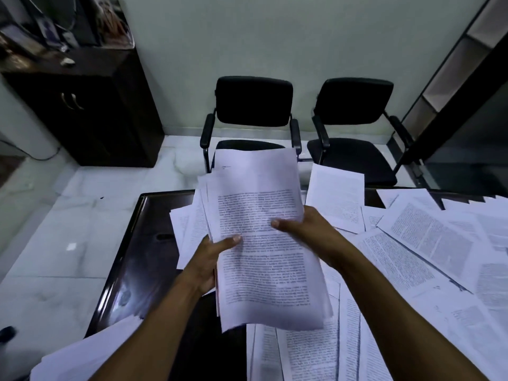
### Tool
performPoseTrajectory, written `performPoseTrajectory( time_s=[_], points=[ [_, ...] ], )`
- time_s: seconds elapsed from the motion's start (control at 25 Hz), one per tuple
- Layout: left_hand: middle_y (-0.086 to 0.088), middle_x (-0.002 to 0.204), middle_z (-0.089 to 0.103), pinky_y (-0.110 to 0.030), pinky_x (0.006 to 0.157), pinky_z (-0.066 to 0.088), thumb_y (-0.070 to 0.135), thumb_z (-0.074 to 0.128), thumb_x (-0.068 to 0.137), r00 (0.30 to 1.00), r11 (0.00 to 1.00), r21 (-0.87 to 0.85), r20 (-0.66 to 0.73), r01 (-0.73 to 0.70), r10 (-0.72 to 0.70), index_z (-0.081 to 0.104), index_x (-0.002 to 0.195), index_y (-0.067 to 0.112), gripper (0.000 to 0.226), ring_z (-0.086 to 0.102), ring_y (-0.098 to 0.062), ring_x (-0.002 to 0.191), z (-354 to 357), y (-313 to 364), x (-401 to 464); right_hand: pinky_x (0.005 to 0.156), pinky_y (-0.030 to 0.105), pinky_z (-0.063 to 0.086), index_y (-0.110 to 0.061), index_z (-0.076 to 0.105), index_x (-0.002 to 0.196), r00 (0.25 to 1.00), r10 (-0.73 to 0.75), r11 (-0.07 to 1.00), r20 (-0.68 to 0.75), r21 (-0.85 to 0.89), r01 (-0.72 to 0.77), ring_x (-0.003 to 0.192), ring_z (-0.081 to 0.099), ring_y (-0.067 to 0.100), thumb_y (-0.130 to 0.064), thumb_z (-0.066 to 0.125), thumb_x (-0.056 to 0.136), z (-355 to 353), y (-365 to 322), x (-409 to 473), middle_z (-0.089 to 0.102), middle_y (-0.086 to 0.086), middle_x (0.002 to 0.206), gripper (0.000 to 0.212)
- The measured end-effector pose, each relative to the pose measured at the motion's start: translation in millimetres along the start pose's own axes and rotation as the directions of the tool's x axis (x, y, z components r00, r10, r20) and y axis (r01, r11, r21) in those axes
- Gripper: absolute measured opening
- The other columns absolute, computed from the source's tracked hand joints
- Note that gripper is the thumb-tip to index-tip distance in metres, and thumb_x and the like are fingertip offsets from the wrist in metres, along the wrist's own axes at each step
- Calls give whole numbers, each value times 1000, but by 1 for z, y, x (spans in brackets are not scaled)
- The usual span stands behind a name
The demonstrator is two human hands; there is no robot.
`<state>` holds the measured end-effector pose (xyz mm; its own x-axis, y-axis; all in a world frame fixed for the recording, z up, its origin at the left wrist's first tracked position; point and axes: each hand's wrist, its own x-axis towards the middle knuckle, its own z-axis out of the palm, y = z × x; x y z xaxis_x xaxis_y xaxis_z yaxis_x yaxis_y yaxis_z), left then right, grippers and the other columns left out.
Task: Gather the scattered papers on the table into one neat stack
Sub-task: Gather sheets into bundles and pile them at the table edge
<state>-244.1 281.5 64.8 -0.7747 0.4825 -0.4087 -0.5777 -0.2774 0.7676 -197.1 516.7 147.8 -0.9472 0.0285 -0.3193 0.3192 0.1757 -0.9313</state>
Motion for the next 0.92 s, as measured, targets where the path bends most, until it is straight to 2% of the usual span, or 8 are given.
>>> performPoseTrajectory(
  time_s=[0.08,0.2,0.28,0.36,0.56,0.76,0.84,0.92],
  points=[
    [-21,126,69,-52,95,56,7,73,87,1000,1000,17,10,-7,7,67,128,7,41,68,-41,114,-5,4,-16,89,43,61,-19,69,121,1000,-5,1000,-11,-6,5,97,77,20,-30,71,95,9,-1,-11,78,-1,110,28],
    [-23,119,72,-53,94,56,16,83,76,1000,998,57,-13,9,-9,78,108,11,32,71,-39,104,-15,13,-36,88,42,62,-18,71,113,971,-85,993,-222,65,102,93,77,18,-21,71,94,12,-14,-26,79,-2,105,19],
    [-19,114,74,-47,86,59,16,86,71,999,999,-43,-39,-22,20,80,101,16,30,74,-32,96,-21,13,-46,88,41,62,-18,72,110,913,-104,971,-393,157,178,93,77,18,-17,72,93,13,-25,-34,79,-3,102,16],
    [-14,114,74,-41,77,62,11,74,81,996,968,-233,-40,-89,82,73,115,12,34,75,-26,93,-16,18,-59,88,40,61,-15,71,113,864,-149,934,-481,217,282,98,75,21,-16,72,94,18,-50,-45,79,-1,106,19],
    [-11,118,72,-46,87,61,23,57,95,977,812,-548,-53,-201,207,64,128,18,35,70,-28,102,29,42,-70,75,18,58,-19,70,112,795,-326,863,-512,182,471,96,74,9,-10,72,92,37,-109,-67,78,-7,105,22],
    [-14,120,68,-49,82,59,36,50,102,945,731,-627,-23,-268,327,56,138,16,42,68,-32,102,54,77,-80,73,27,57,-18,69,108,791,-379,845,-481,167,507,89,74,11,-20,79,85,62,-139,-89,77,-6,98,25],
    [-15,115,69,-51,81,60,35,60,96,942,729,-634,6,-256,336,59,134,16,43,68,-33,99,51,80,-85,74,33,58,-14,67,110,767,-372,829,-522,185,528,91,75,17,-20,79,86,63,-141,-96,77,-2,100,27],
    [-16,116,68,-55,86,58,33,81,80,934,731,-631,30,-258,356,59,133,17,60,65,-34,102,49,78,-89,77,32,57,-18,69,105,757,-352,847,-551,157,508,94,74,18,-15,75,89,66,-138,-100,77,-3,100,18]
  ],
)
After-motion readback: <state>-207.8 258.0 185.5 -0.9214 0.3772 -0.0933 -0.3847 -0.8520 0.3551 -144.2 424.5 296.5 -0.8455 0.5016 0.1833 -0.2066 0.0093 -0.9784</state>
